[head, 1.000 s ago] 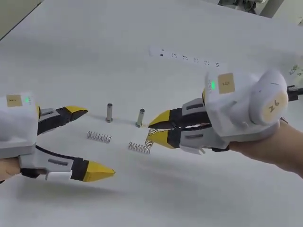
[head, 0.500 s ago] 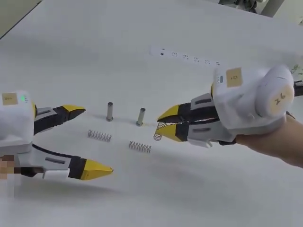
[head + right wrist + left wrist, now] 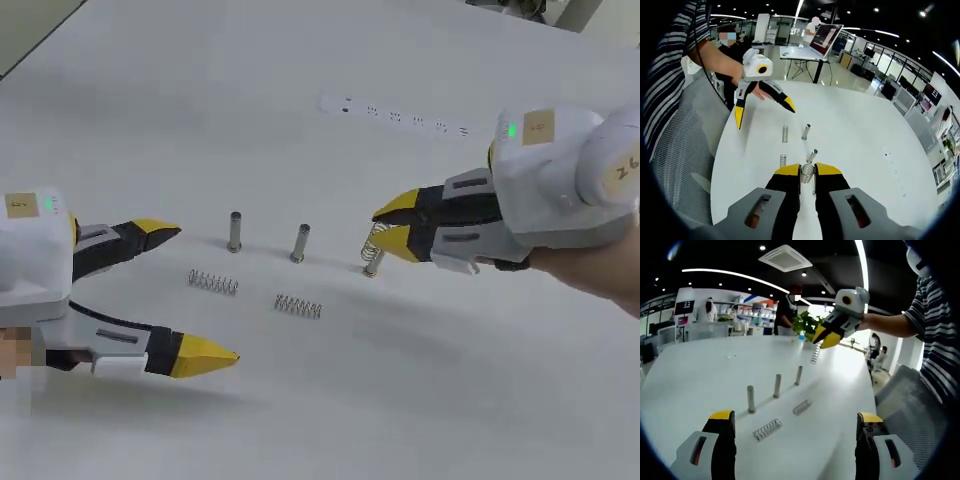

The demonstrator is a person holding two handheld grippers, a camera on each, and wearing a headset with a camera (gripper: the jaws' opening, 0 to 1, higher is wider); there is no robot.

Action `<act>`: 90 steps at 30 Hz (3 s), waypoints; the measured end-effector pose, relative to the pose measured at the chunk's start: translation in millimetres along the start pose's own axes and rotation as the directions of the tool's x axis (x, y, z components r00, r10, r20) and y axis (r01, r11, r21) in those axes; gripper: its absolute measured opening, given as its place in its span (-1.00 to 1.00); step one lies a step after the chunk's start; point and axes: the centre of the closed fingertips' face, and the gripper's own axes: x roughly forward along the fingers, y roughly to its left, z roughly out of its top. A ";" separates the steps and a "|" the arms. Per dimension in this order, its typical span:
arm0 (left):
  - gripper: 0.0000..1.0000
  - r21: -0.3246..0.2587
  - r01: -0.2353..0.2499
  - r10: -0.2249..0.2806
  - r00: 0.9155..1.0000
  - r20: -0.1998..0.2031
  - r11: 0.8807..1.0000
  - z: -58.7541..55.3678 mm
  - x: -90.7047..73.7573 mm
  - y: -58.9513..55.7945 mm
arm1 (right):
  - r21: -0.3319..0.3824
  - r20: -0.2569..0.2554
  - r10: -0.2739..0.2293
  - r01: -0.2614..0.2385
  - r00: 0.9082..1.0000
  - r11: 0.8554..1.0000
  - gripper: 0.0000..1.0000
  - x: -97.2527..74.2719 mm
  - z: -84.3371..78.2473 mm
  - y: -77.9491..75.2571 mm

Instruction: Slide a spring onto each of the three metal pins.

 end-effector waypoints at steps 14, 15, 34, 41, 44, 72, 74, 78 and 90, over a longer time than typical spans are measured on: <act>0.96 -0.002 -0.001 0.001 1.000 -0.004 1.000 -0.5 1.0 0.2 | 0.056 -0.005 -0.068 0.069 0.998 0.996 -0.86 -6.5 -13.1 -27.5; 0.96 -0.003 0.000 0.000 1.000 -0.005 1.000 -0.7 1.0 0.1 | 0.058 -0.009 -0.071 0.071 0.997 0.996 -0.86 -5.6 -15.3 -28.2; 0.93 -0.006 -0.004 0.004 1.000 -0.011 1.000 -3.5 0.2 2.2 | 0.120 -0.031 -0.084 0.087 0.996 0.989 -0.86 8.7 -32.1 -37.5; 0.93 -0.010 -0.006 0.006 1.000 -0.011 1.000 -4.1 0.2 3.4 | 0.147 -0.037 -0.082 0.087 0.996 0.985 -0.86 13.0 -39.2 -38.3; 0.93 -0.014 -0.002 0.002 1.000 -0.013 1.000 -4.7 0.3 3.1 | 0.153 -0.038 -0.083 0.088 0.996 0.984 -0.86 14.3 -40.4 -38.5; 0.91 -0.021 -0.002 0.002 1.000 -0.016 1.000 -4.7 0.1 2.7 | 0.210 -0.059 -0.065 0.076 0.996 0.975 -0.86 28.2 -58.6 -32.2; 0.91 -0.021 -0.003 0.003 1.000 -0.017 1.000 -4.9 0.3 2.9 | 0.214 -0.063 -0.062 0.075 0.996 0.974 -0.86 29.9 -61.3 -30.9; 0.91 -0.022 -0.002 0.002 1.000 -0.019 1.000 -4.9 0.7 3.0 | 0.223 -0.073 -0.052 0.067 0.996 0.972 -0.86 33.3 -67.0 -27.5; 0.91 -0.024 -0.004 0.004 1.000 -0.014 1.000 -2.6 -0.3 4.2 | 0.250 -0.101 -0.023 0.047 0.995 0.967 -0.86 46.0 -82.6 -17.3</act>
